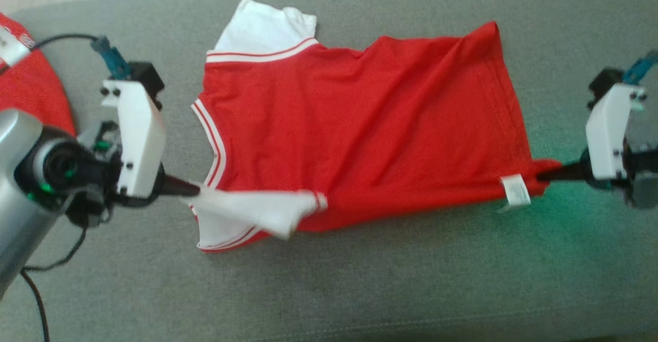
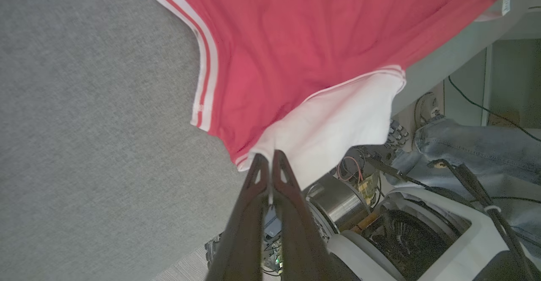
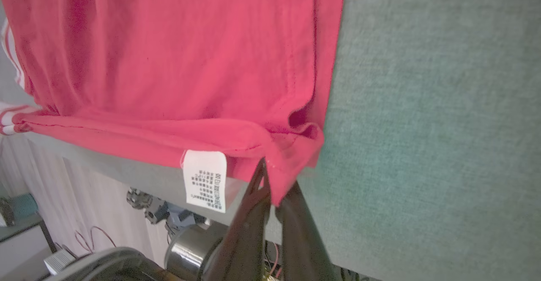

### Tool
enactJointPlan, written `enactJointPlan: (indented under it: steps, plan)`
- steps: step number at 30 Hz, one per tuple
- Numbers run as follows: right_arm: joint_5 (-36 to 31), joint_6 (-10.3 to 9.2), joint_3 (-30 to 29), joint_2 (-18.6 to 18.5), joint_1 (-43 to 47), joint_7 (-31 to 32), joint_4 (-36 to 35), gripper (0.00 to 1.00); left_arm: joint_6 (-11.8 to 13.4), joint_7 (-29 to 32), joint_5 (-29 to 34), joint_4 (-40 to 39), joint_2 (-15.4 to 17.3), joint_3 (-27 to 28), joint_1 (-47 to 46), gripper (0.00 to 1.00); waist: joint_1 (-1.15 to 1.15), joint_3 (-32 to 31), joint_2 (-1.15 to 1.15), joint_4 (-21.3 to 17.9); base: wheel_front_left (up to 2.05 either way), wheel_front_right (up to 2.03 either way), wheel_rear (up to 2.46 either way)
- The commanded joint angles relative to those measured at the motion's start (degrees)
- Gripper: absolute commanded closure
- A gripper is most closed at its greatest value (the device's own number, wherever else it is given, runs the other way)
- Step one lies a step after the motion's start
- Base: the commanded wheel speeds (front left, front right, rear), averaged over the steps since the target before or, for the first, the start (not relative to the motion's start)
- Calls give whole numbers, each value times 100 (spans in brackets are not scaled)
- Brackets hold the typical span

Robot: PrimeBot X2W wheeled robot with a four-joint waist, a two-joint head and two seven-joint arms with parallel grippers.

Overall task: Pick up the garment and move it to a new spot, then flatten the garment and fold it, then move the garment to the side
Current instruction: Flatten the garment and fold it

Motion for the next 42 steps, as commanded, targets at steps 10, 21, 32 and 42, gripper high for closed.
enactJointPlan:
  steps: [10, 21, 32, 42]
  plan:
    - [-550, -4, -572, 760, -891, 55, 879, 100, -211, -306, 266, 1135, -401, 432, -992, 100, 0, 396, 0, -129, 0, 0, 0]
    - [-922, -4, -1040, 1196, -1015, -422, 1545, 0, -607, -1094, 474, 2220, -820, 520, -1142, 0, 0, 345, 0, -93, 0, 0, 0]
    - [-987, -4, -1513, 1137, -366, -2214, 631, 0, -1156, -3185, 1171, 2446, -952, 684, -928, 0, 0, -288, 0, -17, 0, 0, 0]
    - [-2218, -4, -2223, 1031, 1423, -6022, -1115, 0, 49, -7121, 2776, 1235, -832, 1067, 336, 0, 0, -686, 0, 111, 0, 0, 0]
